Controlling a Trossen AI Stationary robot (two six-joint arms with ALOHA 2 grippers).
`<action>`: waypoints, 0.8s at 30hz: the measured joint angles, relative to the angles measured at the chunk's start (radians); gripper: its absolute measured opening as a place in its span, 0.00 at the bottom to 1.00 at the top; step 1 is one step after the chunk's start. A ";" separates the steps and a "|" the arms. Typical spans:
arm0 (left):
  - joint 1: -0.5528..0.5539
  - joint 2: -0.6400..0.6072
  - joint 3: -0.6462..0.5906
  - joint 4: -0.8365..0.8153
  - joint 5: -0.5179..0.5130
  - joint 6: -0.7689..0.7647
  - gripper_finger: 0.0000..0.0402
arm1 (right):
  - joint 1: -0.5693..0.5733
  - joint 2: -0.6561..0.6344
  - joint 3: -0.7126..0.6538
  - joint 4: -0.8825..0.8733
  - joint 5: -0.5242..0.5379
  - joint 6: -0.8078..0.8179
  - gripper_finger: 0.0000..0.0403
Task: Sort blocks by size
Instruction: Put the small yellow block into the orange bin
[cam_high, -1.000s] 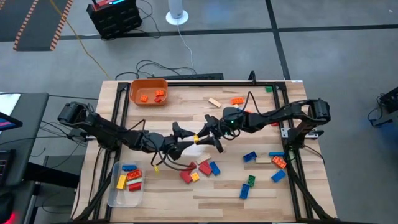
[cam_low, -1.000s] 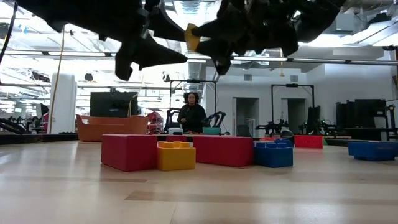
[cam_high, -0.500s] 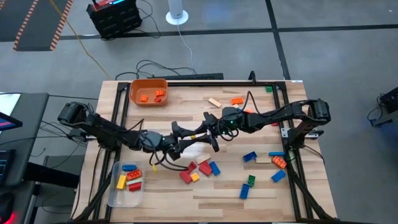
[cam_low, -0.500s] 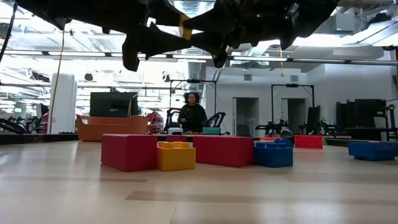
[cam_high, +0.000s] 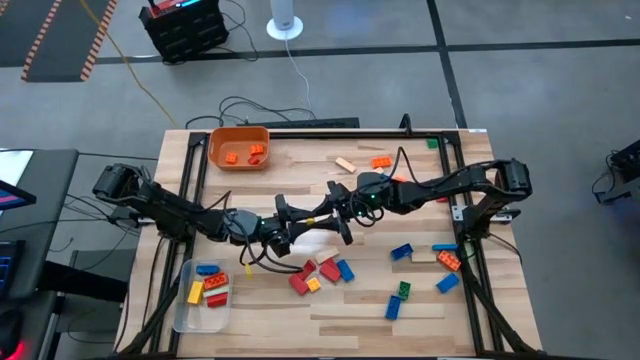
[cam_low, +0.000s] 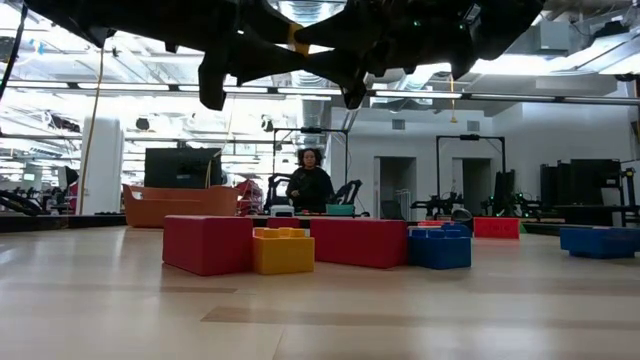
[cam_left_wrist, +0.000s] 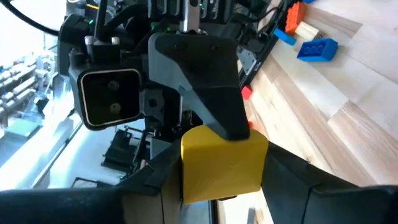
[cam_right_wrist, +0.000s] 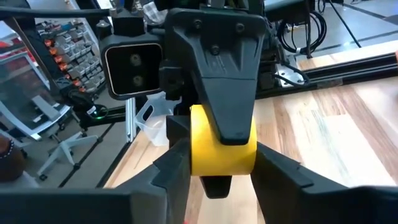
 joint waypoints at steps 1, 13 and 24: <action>0.000 0.000 0.000 0.003 0.003 -0.013 0.41 | 0.000 0.000 0.000 0.000 0.002 -0.002 0.47; 0.012 0.000 0.000 -0.059 0.033 -0.173 0.41 | -0.092 -0.150 0.000 -0.389 0.000 -0.166 0.64; 0.168 0.000 0.000 -0.256 -0.068 -0.514 0.42 | -0.078 -0.203 -0.258 -0.273 0.218 -0.138 0.64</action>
